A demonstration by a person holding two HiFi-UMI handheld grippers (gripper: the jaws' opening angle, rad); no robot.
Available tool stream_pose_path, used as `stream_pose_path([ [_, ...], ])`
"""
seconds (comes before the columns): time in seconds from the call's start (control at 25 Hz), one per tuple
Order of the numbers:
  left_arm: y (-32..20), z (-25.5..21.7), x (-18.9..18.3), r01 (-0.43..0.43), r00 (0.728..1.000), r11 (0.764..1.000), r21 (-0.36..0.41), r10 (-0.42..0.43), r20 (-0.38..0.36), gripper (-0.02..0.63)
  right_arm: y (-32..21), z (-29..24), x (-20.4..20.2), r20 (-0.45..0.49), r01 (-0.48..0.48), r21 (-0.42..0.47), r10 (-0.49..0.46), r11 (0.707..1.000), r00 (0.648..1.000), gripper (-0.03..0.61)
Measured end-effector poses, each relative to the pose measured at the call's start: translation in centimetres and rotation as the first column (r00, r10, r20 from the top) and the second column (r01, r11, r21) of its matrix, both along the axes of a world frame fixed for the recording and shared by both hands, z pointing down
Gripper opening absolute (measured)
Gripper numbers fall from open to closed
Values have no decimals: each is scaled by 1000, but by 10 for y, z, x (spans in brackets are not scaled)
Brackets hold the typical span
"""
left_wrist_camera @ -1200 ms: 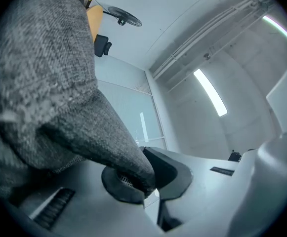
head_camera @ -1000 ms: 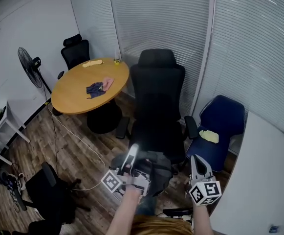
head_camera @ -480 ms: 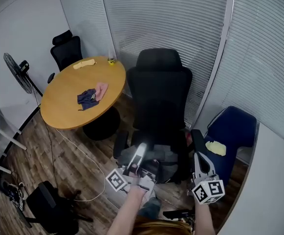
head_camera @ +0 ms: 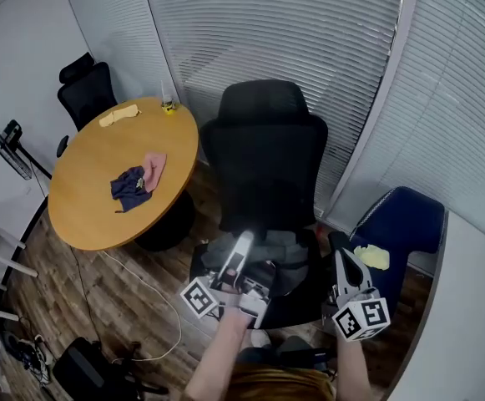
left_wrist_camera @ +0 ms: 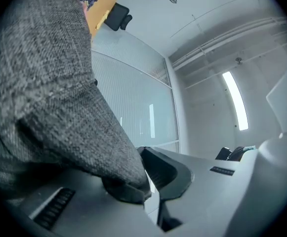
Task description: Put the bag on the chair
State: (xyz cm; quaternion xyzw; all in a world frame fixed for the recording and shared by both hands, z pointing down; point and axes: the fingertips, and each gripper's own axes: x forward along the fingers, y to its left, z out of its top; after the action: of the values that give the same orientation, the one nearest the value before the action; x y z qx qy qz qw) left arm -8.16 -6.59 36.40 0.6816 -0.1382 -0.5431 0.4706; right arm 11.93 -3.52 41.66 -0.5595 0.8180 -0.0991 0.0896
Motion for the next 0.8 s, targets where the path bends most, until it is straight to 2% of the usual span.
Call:
stream_pose_path([
  [0.24, -31, 15, 2, -2, 1000, 999, -43, 2, -6, 22, -26, 6, -4, -11, 16, -16, -16, 1000, 1000, 11],
  [0.56, -45, 36, 4, 4, 1000, 996, -91, -5, -6, 21, -51, 19, -15, -1, 64, -22, -64, 998, 998, 11],
  [0.8, -62, 56, 5, 3, 1000, 991, -130, -3, -7, 23, -66, 30, -12, 6, 58, -44, -58, 997, 998, 11],
])
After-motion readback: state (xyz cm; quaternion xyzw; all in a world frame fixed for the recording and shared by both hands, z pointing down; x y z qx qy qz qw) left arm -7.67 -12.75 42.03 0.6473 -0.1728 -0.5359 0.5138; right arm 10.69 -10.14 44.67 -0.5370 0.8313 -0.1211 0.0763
